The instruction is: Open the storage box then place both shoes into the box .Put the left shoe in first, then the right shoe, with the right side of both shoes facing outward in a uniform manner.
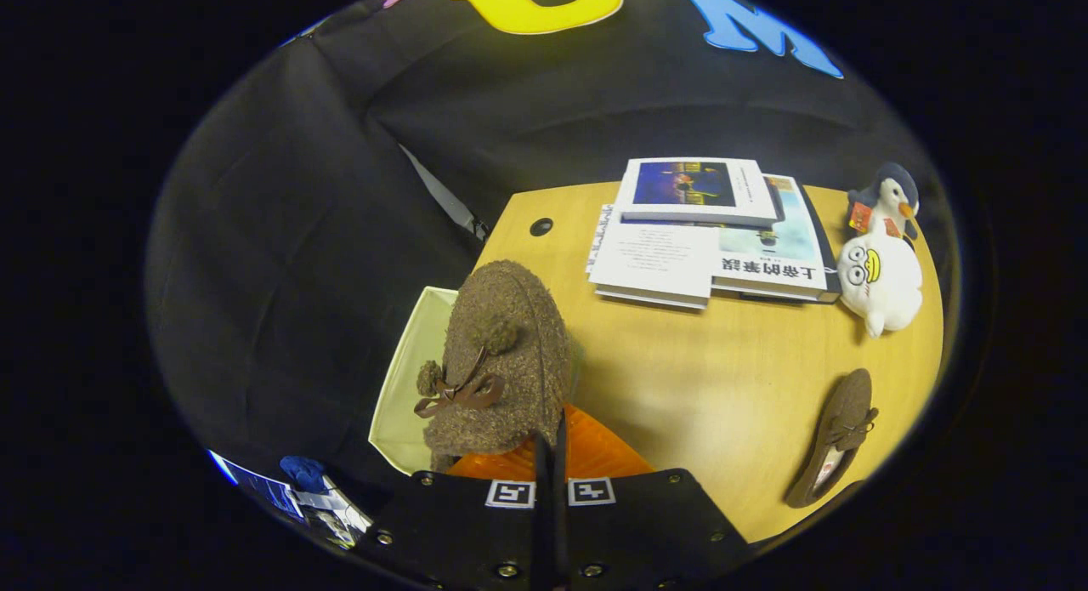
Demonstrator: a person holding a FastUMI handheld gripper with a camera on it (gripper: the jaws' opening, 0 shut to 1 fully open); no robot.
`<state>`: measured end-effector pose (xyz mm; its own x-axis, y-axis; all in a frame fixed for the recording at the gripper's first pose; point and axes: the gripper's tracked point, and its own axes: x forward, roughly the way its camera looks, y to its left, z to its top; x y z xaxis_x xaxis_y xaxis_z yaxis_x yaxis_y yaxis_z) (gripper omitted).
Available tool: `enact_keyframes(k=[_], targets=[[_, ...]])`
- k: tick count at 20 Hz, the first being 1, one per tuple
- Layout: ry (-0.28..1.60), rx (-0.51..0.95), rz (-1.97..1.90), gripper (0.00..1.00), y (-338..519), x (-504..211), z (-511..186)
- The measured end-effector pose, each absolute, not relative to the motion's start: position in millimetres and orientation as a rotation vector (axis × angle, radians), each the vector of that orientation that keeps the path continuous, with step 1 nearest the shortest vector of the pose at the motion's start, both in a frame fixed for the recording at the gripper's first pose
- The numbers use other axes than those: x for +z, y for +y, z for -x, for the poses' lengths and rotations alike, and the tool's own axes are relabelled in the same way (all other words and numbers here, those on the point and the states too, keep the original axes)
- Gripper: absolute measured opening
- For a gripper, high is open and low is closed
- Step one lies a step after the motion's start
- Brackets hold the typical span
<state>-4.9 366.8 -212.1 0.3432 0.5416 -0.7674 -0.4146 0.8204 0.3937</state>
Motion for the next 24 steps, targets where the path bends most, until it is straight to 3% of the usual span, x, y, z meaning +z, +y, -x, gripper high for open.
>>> enact_keyframes(k=[8, 24], targets=[[1.091, 0.676, -0.079, 0.0, 446, -224, 7], [1.184, 0.657, 0.011, 0.04, 505, -289, 11]])
